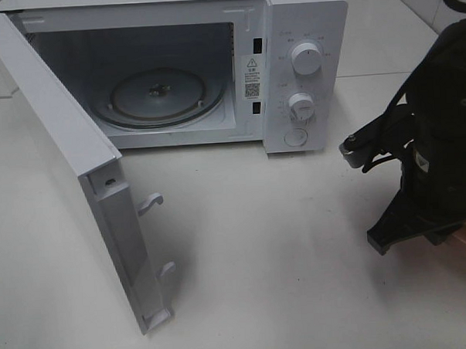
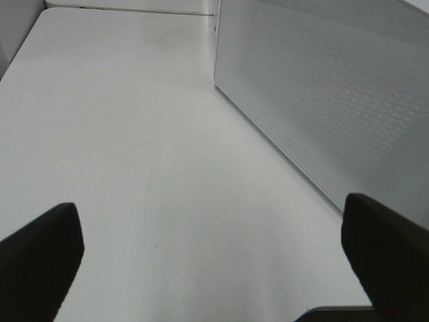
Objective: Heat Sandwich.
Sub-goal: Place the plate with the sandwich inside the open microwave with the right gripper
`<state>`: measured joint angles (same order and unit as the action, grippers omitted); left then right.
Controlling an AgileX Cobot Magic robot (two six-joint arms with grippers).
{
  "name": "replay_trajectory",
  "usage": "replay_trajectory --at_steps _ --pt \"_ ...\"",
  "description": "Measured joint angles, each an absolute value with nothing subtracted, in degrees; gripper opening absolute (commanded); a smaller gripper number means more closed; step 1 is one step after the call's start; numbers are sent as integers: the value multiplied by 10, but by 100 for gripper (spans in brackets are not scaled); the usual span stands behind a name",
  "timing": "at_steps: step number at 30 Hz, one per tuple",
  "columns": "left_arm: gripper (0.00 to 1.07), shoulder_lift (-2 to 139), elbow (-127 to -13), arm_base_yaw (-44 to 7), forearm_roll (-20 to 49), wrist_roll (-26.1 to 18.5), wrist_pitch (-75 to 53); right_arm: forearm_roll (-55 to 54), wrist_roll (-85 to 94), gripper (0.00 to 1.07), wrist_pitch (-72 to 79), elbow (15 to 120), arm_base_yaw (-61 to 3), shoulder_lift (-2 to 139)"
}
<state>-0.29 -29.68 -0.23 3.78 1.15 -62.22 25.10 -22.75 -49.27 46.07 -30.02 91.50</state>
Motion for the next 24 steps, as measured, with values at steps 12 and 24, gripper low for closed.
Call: replay_trajectory --at_steps 12,24 --pt "98 -3 -297 -2 38 11 -622 260 -226 0 -551 461 -377 857" --pt "98 -3 -297 -2 38 11 -622 292 -226 0 -580 438 -466 800"
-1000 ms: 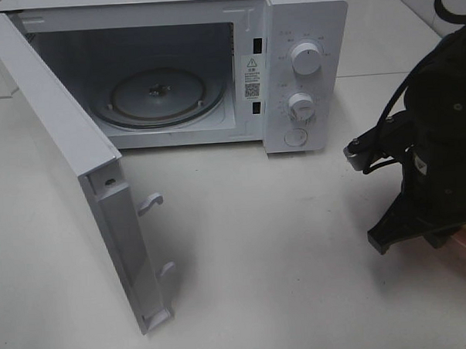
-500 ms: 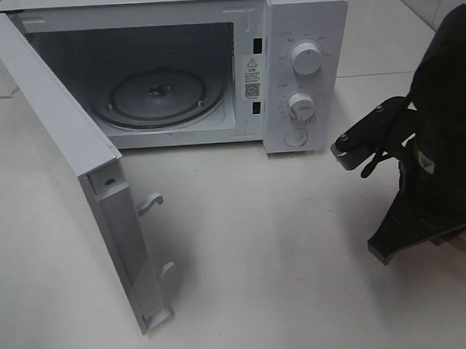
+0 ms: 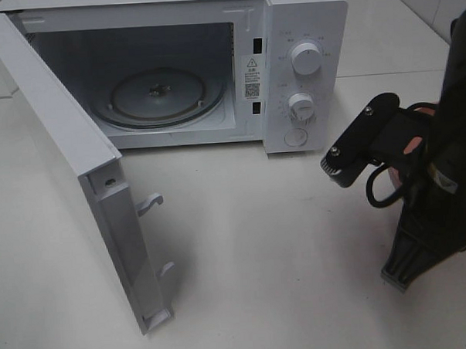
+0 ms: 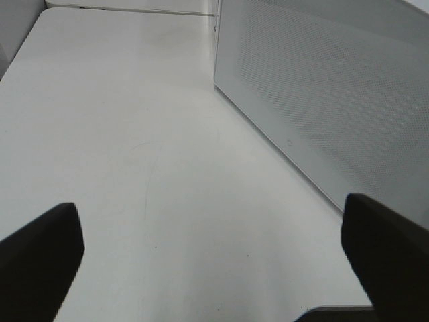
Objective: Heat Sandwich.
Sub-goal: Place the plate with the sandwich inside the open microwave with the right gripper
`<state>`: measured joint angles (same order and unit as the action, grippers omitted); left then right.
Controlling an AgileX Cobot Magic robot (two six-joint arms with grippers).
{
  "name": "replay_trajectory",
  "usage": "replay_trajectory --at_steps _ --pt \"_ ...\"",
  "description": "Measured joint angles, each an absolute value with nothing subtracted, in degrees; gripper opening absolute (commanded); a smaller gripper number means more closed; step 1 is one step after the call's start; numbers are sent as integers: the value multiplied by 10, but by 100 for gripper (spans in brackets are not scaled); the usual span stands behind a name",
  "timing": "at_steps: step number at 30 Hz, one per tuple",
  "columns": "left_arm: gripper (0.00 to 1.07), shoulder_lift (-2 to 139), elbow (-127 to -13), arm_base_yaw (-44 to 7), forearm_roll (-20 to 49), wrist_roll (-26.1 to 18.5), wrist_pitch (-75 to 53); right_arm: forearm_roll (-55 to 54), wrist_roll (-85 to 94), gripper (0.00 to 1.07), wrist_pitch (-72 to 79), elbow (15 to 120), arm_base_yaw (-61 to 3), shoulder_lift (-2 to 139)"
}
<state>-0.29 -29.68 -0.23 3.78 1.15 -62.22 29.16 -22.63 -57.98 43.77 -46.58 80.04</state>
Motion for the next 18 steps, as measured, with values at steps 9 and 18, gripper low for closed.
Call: replay_trajectory --at_steps 9,18 --pt "98 -3 -297 -2 38 11 -622 297 -219 0 -580 390 -528 743" --pt "98 -3 -297 -2 38 11 -622 298 -168 0 -581 353 -572 695"
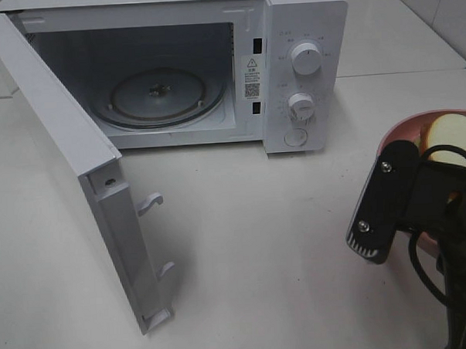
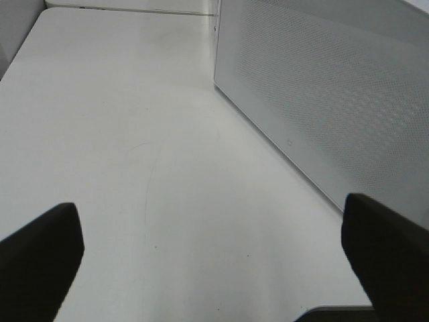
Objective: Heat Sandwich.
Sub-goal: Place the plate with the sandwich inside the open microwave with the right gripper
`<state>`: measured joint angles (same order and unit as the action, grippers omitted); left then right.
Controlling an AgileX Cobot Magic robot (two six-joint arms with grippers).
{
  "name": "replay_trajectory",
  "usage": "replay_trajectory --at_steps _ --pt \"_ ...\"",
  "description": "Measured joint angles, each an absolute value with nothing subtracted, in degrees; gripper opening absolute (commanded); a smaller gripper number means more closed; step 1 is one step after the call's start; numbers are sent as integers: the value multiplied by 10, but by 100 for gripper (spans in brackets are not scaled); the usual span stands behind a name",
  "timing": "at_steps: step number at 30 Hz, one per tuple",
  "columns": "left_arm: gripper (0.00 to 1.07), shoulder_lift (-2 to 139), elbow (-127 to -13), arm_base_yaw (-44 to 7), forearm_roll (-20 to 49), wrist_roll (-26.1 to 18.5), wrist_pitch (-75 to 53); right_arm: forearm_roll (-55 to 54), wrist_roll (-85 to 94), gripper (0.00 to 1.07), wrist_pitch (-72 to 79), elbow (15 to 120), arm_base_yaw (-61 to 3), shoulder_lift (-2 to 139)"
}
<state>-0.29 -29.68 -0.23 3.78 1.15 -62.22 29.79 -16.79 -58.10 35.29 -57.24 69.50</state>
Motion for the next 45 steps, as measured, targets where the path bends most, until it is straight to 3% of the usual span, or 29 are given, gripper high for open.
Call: replay_trajectory --at_steps 9,45 --pt "98 -3 -297 -2 38 11 -622 297 -90 0 -553 332 -602 664" --pt "98 -3 -297 -2 38 11 -622 299 250 1 -467 332 -602 663"
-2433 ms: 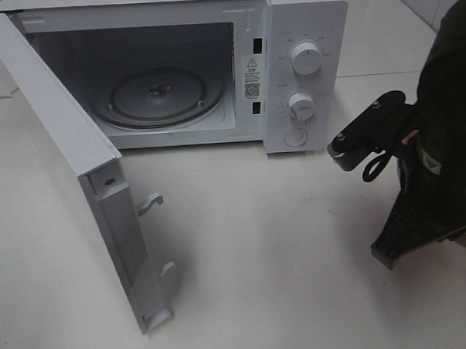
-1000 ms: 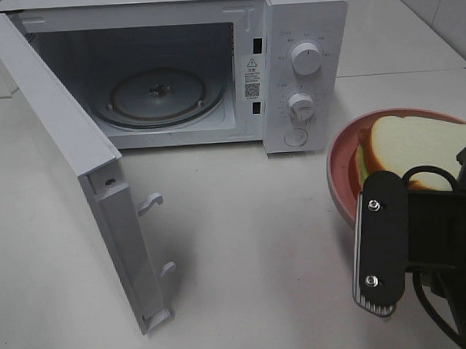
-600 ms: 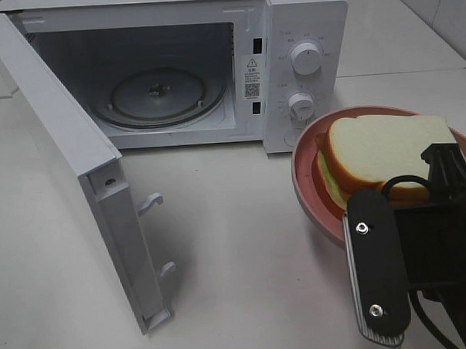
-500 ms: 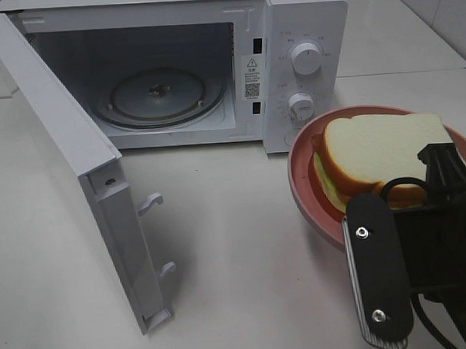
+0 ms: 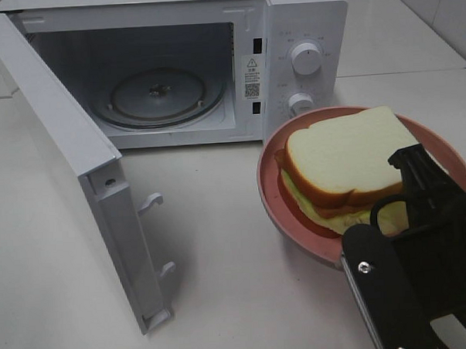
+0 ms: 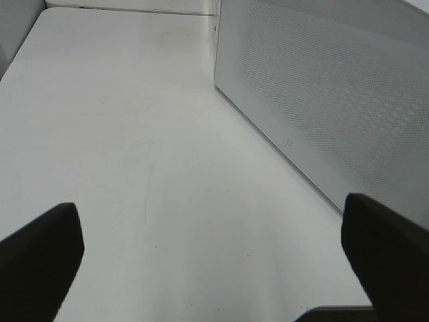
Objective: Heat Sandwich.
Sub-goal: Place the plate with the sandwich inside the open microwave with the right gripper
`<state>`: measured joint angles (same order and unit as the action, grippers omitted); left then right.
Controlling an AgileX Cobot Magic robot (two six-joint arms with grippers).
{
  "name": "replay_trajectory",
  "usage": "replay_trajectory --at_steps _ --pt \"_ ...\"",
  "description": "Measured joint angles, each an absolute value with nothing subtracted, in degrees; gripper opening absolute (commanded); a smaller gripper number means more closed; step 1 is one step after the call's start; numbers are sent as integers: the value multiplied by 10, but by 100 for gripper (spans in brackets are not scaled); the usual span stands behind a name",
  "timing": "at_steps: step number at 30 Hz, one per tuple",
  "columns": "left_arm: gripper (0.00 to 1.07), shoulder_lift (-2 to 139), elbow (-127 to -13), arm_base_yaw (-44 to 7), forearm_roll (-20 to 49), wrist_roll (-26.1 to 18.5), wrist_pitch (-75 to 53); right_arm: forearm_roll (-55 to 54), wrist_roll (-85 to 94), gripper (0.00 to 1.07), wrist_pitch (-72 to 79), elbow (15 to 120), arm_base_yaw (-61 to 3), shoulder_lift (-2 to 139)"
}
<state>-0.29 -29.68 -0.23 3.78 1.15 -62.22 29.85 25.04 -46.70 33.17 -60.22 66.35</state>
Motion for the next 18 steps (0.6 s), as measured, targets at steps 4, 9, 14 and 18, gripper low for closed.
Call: replay_trajectory --at_steps 4,9,14,18 --pt "98 -3 -297 -2 38 11 -622 297 259 0 -465 332 -602 663" --pt "98 -3 -297 -2 38 11 -622 289 308 0 -445 332 -602 663" --pt "98 -3 -297 -2 38 11 -622 273 361 0 -421 332 -602 663" --pt "98 -3 -297 -2 38 11 -622 269 406 0 -409 332 -602 663"
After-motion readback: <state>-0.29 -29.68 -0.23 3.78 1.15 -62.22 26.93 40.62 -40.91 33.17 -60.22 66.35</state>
